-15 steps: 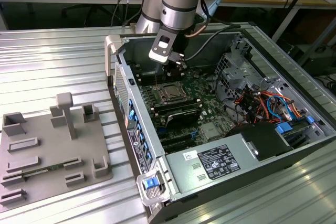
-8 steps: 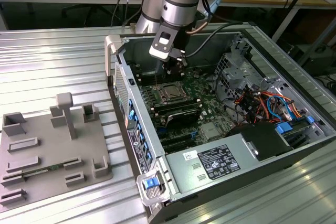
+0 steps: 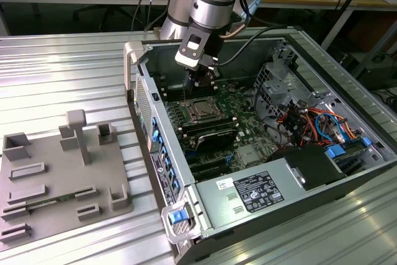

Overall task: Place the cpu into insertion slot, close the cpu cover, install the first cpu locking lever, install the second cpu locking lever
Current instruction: 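Install the first cpu locking lever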

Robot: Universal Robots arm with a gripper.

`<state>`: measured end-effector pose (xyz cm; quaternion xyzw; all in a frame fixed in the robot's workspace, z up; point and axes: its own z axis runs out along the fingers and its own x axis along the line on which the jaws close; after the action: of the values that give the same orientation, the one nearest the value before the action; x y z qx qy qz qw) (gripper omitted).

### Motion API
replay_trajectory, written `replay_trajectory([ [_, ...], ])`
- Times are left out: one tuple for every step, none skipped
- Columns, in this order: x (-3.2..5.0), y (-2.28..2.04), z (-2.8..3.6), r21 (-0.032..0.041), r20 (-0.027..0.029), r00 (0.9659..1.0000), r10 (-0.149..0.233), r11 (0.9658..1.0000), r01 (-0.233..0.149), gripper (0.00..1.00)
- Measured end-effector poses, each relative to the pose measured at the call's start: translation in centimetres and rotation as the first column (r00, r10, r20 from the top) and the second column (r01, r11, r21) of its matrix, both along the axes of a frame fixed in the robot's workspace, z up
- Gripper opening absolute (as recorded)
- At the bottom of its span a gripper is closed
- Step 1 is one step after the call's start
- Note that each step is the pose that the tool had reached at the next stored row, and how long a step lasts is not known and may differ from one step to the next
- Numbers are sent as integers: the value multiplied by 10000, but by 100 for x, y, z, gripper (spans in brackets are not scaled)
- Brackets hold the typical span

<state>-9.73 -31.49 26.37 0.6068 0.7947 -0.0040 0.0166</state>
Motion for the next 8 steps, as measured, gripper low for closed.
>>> replay_trajectory([
  [-10, 0, -2, 30, 1, 10000, 53, 10000, -53, 11],
  [-23, 0, -4, 66, 2, 9999, 112, 9999, -112, 11],
  [-36, 0, -6, 98, 1, 9999, 170, 9998, -170, 11],
  [-48, 0, -8, 124, 3, 9997, 228, 9997, -228, 11],
  [-72, 0, -10, 135, 4, 9996, 291, 9995, -291, 11],
  [-89, 0, -11, 138, 3, 9995, 331, 9994, -331, 11],
  [-105, 0, -12, 139, 3, 9993, 376, 9992, -376, 11],
  [-122, 0, -14, 139, 3, 9991, 420, 9990, -420, 11],
])
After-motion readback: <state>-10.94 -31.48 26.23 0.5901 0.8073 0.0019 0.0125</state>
